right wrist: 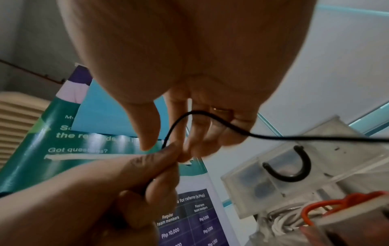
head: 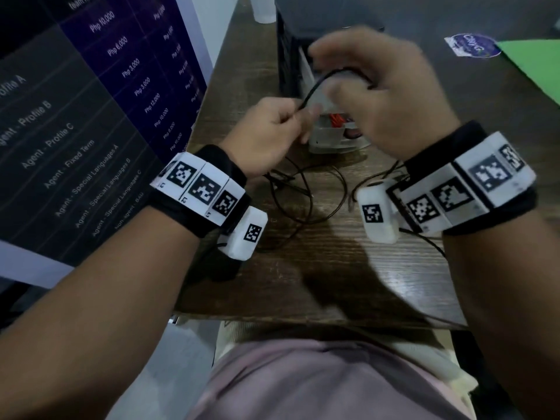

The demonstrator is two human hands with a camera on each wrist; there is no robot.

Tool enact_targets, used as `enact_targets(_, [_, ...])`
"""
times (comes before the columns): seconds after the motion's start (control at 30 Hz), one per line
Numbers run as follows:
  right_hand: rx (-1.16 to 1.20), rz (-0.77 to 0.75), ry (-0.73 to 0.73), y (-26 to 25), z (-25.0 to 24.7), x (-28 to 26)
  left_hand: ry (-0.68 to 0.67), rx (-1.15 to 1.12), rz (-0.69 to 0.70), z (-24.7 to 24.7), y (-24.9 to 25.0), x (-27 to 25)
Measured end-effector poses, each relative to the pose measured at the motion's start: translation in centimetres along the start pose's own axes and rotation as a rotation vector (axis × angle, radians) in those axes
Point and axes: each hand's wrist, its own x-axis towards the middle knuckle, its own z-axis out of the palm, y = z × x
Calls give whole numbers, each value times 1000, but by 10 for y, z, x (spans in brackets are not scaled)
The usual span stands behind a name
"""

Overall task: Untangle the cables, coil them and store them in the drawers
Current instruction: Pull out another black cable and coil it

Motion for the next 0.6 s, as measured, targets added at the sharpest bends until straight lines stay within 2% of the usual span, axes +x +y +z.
enact_targets(0.1, [-105,83,-183,-7,4,3,-26,9,44,-2,4,2])
enact_targets(0.2, [-207,106,-192,-5,-4,2,-26,12,37,-2,1,-1])
enact_targets(0.27, [-240,129,-164,-3,-9,2,-9,19,-16,-2,-5,-3])
enact_targets(0.33, [-202,144,-64,-2,-13,2,-13,5,-95,0,-16,-3])
enact_targets(0.43, [-99,121,194,-3,-21,5,-18,-75,-245,5,-33,-5])
enact_targets(0.5, [-33,115,311,-3,-22,6,-10,-96,-280,7,-39,-6])
enact_targets(0.6, [-25,183,393,7,-22,6,18,-158,-281,8,-35,-5])
